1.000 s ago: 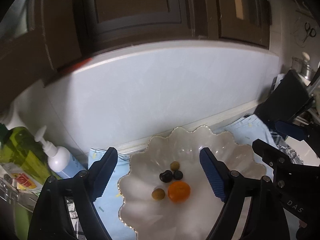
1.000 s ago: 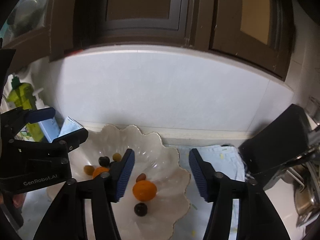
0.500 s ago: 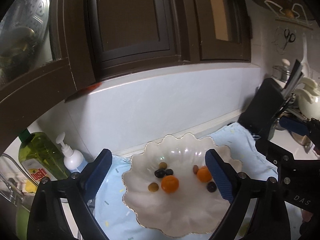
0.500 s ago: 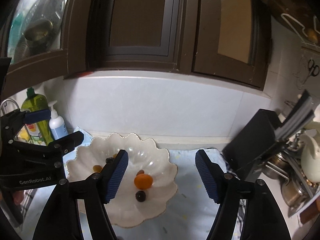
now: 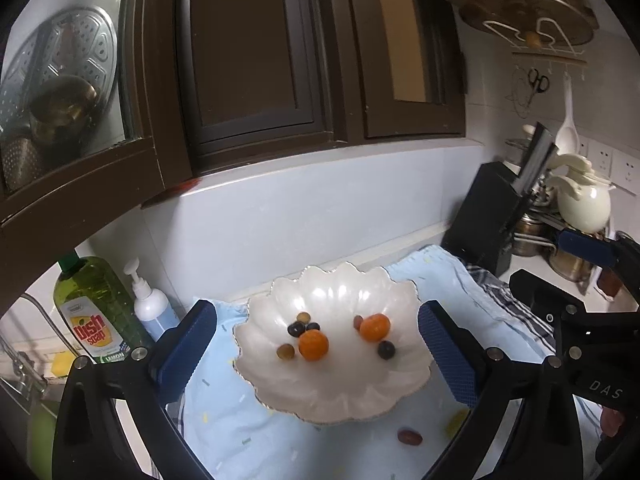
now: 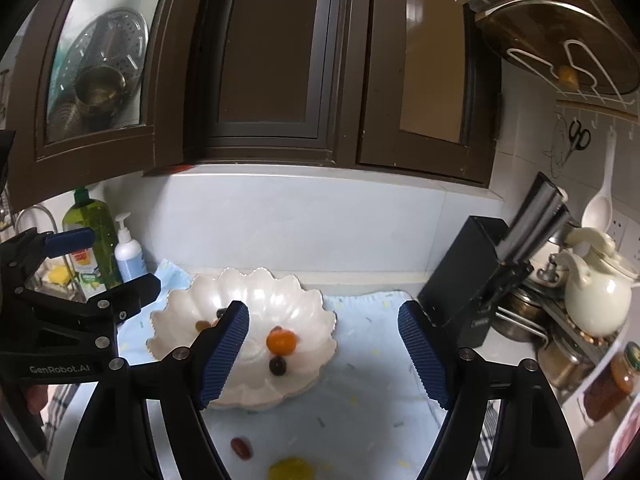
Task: Organize fruits
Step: 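Withdraw both tools from the bowl toward the remaining fruits, then grasp the red date with the left tool while the right tool grasps the yellow-green citrus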
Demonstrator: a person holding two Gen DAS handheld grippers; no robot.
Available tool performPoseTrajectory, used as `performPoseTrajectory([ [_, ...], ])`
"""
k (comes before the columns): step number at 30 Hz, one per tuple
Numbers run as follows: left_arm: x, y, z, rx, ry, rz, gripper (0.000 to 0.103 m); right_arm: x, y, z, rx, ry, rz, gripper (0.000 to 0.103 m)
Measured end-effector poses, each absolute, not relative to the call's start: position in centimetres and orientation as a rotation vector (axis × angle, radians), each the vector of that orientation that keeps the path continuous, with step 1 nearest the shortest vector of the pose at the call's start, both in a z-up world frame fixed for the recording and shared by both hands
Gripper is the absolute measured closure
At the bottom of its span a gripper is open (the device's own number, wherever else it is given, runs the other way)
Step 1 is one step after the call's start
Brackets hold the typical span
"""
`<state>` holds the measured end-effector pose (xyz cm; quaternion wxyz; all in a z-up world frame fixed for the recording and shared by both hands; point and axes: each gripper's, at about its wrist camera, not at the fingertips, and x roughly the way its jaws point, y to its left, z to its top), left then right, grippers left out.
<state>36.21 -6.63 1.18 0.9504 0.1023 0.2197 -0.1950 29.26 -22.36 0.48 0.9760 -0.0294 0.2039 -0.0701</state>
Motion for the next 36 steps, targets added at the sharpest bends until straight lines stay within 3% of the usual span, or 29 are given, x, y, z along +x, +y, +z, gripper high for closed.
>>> performPoseTrajectory([
  [16, 31.2, -5.8, -1.7, 0.284, 0.449, -0.495, 0.001, 23.9, -21.5, -2.1, -0.026, 0.403, -0.176, 0.025],
  [36, 29.0, -6.6, -9.0, 0.433, 0.466, -0.654, 0.005, 22.3, -20.4, -8.7, -0.038, 0.556, -0.189, 0.025],
])
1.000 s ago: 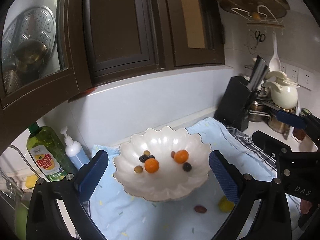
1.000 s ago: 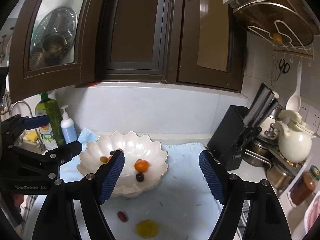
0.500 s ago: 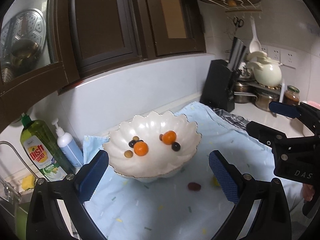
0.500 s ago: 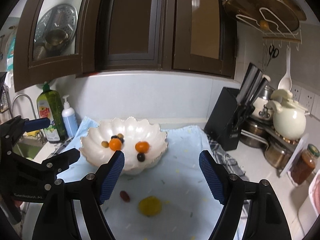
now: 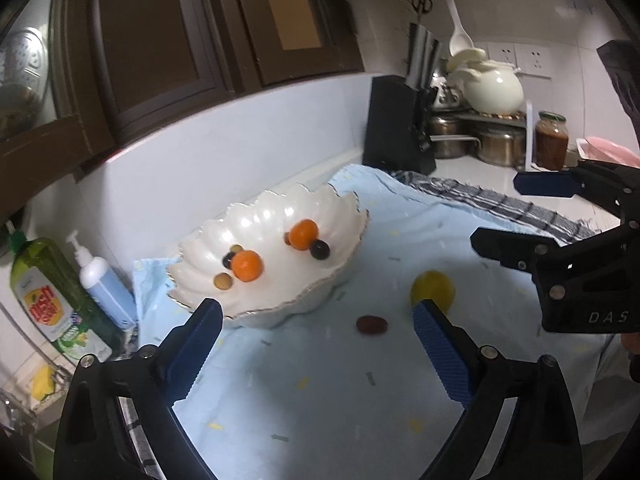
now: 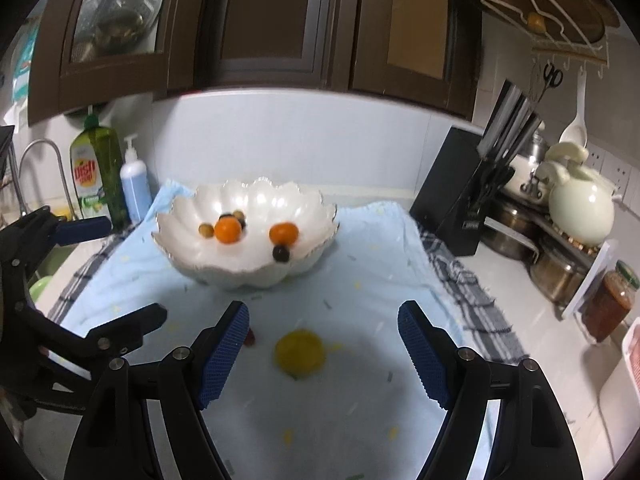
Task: Organize fruits
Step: 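Grasp the red date with the left tool while the right tool grasps the yellow-green citrus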
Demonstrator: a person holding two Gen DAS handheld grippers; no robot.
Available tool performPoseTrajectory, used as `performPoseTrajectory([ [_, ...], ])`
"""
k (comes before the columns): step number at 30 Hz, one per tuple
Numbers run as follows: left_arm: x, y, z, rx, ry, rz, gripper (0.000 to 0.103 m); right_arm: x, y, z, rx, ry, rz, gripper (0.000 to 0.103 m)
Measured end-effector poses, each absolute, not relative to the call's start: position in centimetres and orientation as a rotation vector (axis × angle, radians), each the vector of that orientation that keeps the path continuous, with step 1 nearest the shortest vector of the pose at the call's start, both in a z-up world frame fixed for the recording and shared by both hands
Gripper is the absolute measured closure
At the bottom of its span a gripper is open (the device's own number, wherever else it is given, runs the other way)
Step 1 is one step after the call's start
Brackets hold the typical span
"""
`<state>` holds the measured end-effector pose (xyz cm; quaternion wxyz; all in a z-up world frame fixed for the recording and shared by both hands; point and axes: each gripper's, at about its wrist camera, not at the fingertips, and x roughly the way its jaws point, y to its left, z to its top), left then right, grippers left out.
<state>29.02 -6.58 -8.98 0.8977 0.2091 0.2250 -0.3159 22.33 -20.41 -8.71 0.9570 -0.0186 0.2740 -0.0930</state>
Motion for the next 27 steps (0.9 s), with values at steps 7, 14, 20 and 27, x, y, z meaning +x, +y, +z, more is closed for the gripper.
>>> performPoseTrajectory([
  [7, 30.6, -7.8, -11.3, 0.446, 0.524, -0.700, 0.013, 23.4, -20.8, -11.2, -0.021, 0.617, -0.183, 0.026],
  [14, 32.2, -9.0, -13.7, 0.452, 0.595, -0.746, 0.024, 24.8, -21.5, -13.5, -0.011, 0.671, -0.177, 0.028],
  [20, 33.4, -10.1, -15.4, 0.462, 0.644, -0.787, 0.030, 26.1, -21.9, -15.1, 0.011, 0.718, -0.146, 0.035],
  [27, 34.4, -11.4, -16.6, 0.481, 0.690, -0.824, 0.041, 27.1, -22.4, -16.5, 0.027, 0.762, -0.120, 0.038],
])
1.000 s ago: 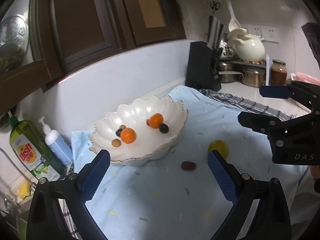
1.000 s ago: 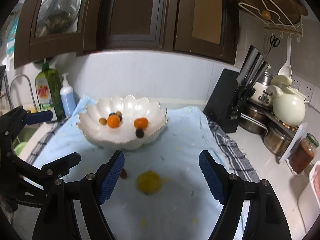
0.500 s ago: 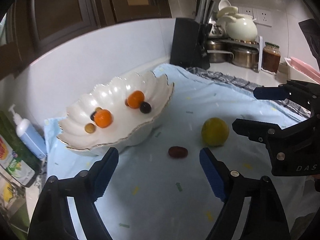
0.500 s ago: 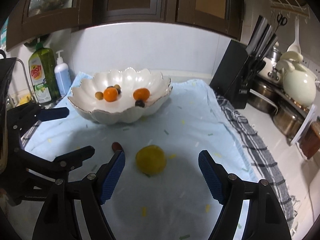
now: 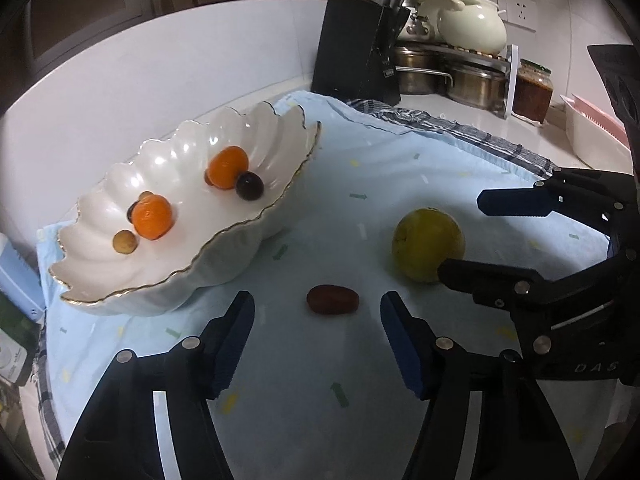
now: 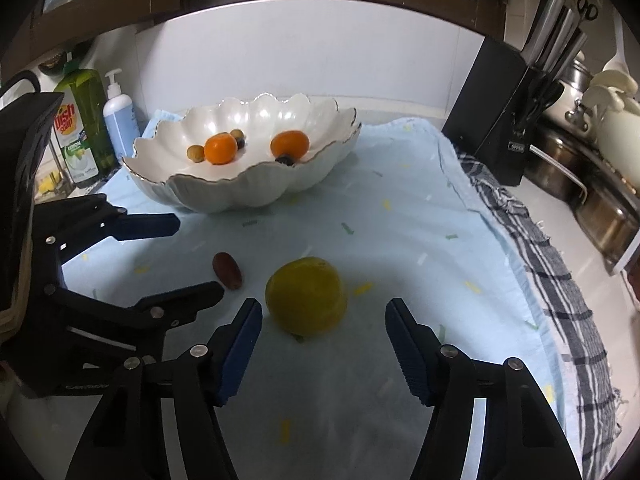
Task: Organize fruits
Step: 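Grasp the red date with the left tool while the right tool grasps the yellow-green citrus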
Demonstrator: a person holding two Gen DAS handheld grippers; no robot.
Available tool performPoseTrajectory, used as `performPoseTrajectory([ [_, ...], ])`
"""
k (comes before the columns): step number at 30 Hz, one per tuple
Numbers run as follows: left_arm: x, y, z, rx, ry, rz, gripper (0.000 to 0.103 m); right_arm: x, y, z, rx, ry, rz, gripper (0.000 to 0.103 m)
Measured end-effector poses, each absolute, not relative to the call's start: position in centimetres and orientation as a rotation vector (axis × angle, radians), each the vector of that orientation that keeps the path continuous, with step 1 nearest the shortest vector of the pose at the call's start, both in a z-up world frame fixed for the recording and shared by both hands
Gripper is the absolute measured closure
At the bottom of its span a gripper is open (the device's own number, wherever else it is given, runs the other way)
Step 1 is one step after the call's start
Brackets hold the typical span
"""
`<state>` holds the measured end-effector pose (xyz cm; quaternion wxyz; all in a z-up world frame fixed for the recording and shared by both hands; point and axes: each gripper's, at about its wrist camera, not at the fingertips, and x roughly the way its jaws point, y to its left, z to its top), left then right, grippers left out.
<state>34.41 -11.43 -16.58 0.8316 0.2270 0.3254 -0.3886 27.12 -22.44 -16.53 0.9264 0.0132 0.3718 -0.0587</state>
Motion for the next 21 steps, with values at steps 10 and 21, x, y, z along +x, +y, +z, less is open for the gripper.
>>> performPoseTrajectory([
  [10, 36.1, -12.7, -18.2, 0.465, 0.815, -0.859, 0.059, 28.5, -22.8, -17.3, 0.028, 0.784, -0.067, 0.040],
  [21, 36.3, -12.9, -18.1, 0.419, 0.837, -0.860, 0.074, 29.2, -23.0, -17.8, 0.065, 0.792, -0.009, 0.053],
])
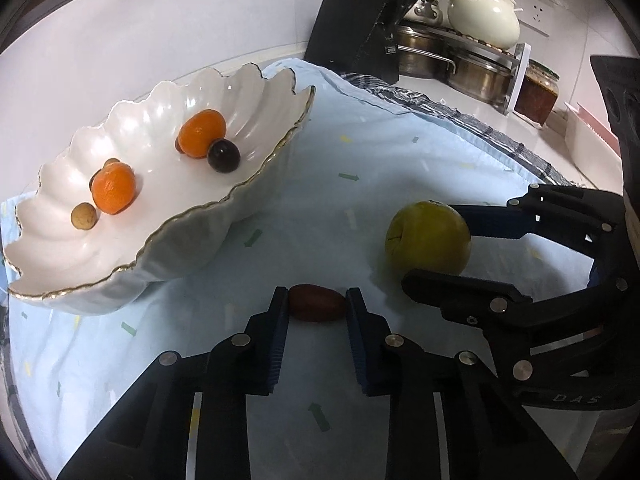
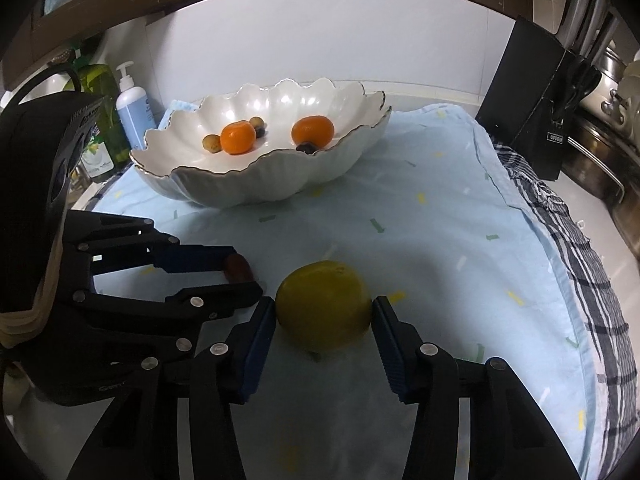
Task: Organize fruits
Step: 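Grasp the red date with the left tool while the right tool grasps the yellow-green citrus, then lift the date and citrus and carry them over the white bowl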
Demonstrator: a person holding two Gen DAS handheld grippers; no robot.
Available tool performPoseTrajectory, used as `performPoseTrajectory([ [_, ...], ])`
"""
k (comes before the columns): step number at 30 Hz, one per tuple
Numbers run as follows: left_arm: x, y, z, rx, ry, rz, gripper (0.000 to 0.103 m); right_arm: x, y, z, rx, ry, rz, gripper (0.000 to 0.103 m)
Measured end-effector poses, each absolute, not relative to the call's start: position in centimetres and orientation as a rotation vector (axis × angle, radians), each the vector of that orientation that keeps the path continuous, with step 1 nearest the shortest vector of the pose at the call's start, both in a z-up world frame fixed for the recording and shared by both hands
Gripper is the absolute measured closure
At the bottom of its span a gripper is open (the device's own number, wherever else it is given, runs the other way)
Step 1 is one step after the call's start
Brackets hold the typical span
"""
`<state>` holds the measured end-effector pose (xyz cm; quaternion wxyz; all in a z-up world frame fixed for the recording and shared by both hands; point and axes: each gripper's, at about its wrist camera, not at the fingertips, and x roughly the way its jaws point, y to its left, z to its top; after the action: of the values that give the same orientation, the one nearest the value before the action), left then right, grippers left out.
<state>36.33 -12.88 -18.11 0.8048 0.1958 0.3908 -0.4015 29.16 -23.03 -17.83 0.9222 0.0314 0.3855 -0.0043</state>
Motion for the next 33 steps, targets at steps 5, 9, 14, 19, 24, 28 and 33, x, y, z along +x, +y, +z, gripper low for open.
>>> performPoseTrajectory([
  [5, 35.8, -12.2, -17.6, 0.393, 0.834, -0.833, 0.075, 28.9, -23.0, -17.7, 0.073, 0.785, -0.008, 0.053],
  [9, 35.2, -11.4, -16.8, 0.376, 0.821, -0.801, 0.075, 28.4, -22.9, -17.3, 0.075, 0.773, -0.008, 0.053],
  [14, 34.1, -10.4, -15.5, 0.343, 0.795, -0.759, 0.075, 27.4, -22.7, -16.3, 0.085, 0.745, 0.000, 0.053],
  [19, 32.9, -9.4, -14.0, 0.319, 0.763, -0.722, 0.075, 26.5, -22.3, -15.0, 0.085, 0.711, 0.014, 0.053],
  [24, 31.7, -8.2, -12.2, 0.288, 0.731, -0.680, 0.075, 25.5, -21.7, -13.6, 0.078, 0.678, 0.029, 0.053],
  [28, 30.8, -7.3, -10.8, 0.264, 0.704, -0.654, 0.075, 24.8, -21.5, -12.2, 0.077, 0.647, 0.045, 0.053],
  [33, 30.1, -6.3, -9.0, 0.233, 0.667, -0.618, 0.075, 24.5, -21.2, -10.4, 0.075, 0.608, 0.059, 0.053],
])
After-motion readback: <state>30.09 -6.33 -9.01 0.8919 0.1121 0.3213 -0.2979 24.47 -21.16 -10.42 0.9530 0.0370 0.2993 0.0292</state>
